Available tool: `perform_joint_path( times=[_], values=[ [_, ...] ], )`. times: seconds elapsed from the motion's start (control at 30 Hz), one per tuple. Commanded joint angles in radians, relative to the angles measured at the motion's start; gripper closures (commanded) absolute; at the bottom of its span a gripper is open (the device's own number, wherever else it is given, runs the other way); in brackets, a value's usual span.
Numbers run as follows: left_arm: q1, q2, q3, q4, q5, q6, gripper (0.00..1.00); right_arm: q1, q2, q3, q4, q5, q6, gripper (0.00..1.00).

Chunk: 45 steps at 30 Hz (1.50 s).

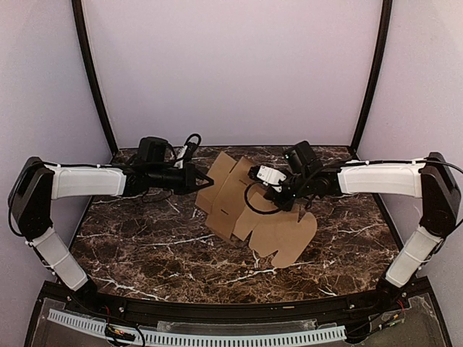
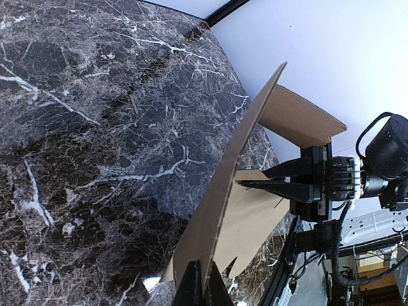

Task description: Fold the paper box

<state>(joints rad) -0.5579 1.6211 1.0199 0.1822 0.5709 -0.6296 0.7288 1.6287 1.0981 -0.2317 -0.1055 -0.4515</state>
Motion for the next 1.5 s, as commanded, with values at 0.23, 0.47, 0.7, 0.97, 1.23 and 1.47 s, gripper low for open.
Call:
perform_joint_path(
  times=[0.23,0.47,0.7,0.97,1.23,1.47],
  values=[
    [0.003,0.06,-0.019,0.108,0.071,-0.125,0.99,0.035,0.134,0.098,-0.053,0.181,-0.085,0.85],
    [0.004,0.062,-0.024,0.078,0.079,-0.097,0.99,0.027,0.162,0.165,-0.15,0.112,-0.074,0.67],
    [0.006,0.058,-0.026,0.07,0.093,-0.097,0.99,0.02,0.2,0.257,-0.274,0.02,-0.102,0.68],
    [0.009,0.078,-0.077,0.175,0.088,-0.173,0.99,0.034,0.217,0.176,-0.182,0.048,-0.061,0.84],
    [0.01,0.135,-0.135,0.311,0.083,-0.264,0.99,0.074,0.213,0.095,-0.077,0.126,-0.006,0.92],
    [0.01,0.171,-0.157,0.344,0.065,-0.28,0.99,0.084,0.218,0.106,-0.128,-0.018,0.085,0.85]
  ],
)
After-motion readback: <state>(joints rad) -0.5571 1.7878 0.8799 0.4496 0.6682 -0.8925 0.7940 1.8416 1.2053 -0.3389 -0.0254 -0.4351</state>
